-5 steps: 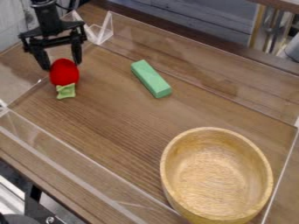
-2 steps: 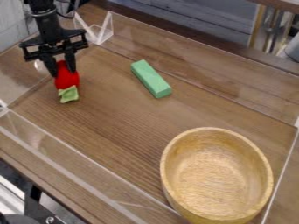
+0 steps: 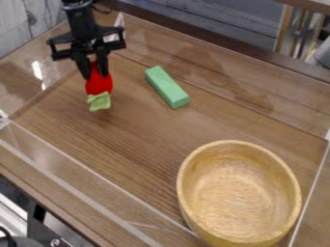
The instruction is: Move the red fruit to the right
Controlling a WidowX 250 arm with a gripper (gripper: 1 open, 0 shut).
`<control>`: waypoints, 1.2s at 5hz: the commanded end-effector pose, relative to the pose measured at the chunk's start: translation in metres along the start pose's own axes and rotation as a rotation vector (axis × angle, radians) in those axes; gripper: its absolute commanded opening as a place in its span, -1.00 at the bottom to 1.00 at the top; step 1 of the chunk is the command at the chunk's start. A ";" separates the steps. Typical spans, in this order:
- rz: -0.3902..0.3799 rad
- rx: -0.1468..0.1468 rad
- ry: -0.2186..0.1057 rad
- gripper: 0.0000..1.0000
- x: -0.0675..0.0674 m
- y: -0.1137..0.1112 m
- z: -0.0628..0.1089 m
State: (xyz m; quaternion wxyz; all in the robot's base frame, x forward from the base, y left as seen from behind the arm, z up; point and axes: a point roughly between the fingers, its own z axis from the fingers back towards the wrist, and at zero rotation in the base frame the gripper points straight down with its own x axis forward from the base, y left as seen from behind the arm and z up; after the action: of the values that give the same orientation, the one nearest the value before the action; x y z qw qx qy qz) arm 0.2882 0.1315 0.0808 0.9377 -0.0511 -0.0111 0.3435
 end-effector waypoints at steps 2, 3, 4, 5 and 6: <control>-0.078 -0.042 -0.060 -1.00 -0.022 -0.068 0.036; -0.070 -0.052 -0.055 -1.00 -0.038 -0.100 0.029; -0.061 -0.061 -0.054 -1.00 -0.054 -0.127 0.022; -0.145 -0.074 -0.042 -1.00 -0.067 -0.149 0.028; -0.215 -0.082 -0.031 -1.00 -0.080 -0.169 0.028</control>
State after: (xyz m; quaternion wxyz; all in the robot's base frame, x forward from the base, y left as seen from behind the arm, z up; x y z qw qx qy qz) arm 0.3268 -0.0435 0.1101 0.9666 -0.0722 -0.0181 0.2453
